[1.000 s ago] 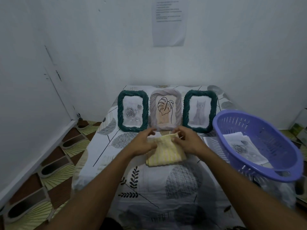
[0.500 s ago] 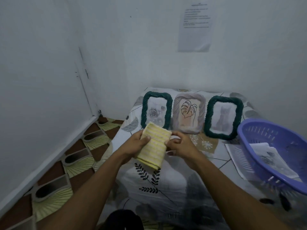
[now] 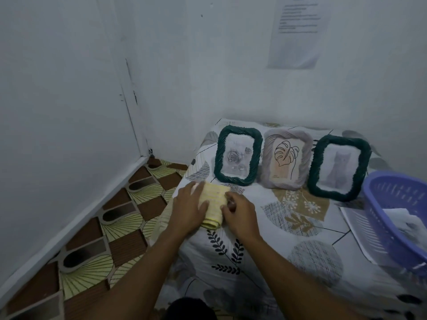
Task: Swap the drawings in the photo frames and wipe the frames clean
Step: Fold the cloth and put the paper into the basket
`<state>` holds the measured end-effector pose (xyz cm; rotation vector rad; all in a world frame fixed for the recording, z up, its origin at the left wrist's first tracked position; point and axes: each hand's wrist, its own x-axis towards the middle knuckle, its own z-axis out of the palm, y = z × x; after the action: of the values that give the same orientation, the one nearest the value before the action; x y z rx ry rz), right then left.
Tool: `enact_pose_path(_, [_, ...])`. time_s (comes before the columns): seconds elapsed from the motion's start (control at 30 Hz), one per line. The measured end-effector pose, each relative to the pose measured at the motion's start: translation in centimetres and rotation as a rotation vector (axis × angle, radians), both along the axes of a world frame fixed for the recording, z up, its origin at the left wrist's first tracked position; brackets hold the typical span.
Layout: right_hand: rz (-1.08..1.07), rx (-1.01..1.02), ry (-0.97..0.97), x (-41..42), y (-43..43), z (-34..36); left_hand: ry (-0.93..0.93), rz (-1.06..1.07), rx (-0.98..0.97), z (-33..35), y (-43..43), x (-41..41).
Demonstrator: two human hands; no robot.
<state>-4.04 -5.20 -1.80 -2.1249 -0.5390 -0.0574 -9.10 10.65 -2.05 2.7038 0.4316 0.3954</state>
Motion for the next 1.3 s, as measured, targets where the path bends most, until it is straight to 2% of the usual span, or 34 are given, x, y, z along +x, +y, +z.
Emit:
enact_pose_path(0.07, [-0.009,-0.011,-0.033,0.2,0.1,-0.4,0.002,-0.056,0.005,-0.4,-0.2,-0.2])
enact_pose_path(0.27, [0.014,-0.021,-0.029,0.8,0.0,-0.5,-0.016,-0.040,-0.049,-0.8,-0.3,-0.4])
enact_pose_path(0.47, [-0.020,0.071,0.011,1.3,-2.7,1.5,0.105,0.014,0.105,1.3,-1.2,-0.1])
enact_pose_path(0.53, [-0.035,0.048,-0.021,1.6,-4.9,2.8,0.094,-0.025,0.081,2.2,-2.5,0.3])
enact_pose_path(0.67, [-0.082,-0.079,-0.130,2.4,-10.5,6.2,0.022,-0.168,-0.131,4.4,-7.0,1.8])
enact_pose_path(0.77, [-0.124,-0.145,-0.194,3.2,-15.7,8.7,0.048,-0.277,-0.239,4.7,-11.2,3.5])
enact_pose_path(0.93, [-0.287,-0.275,-0.262,4.6,-25.4,10.9,0.137,-0.382,-0.256,4.8,-19.7,6.1])
enact_pose_path(1.07, [-0.393,-0.437,-0.181,5.9,-32.2,11.0,0.194,-0.433,-0.340,4.0,-25.3,7.2])
enact_pose_path(1.23, [-0.593,-0.718,-0.141,6.7,-39.3,10.3,0.226,-0.460,-0.234,3.1,-30.3,9.1])
enact_pose_path(1.3, [-0.636,-0.758,-0.097,6.7,-41.0,9.7,0.213,-0.462,-0.221,2.8,-31.5,9.9])
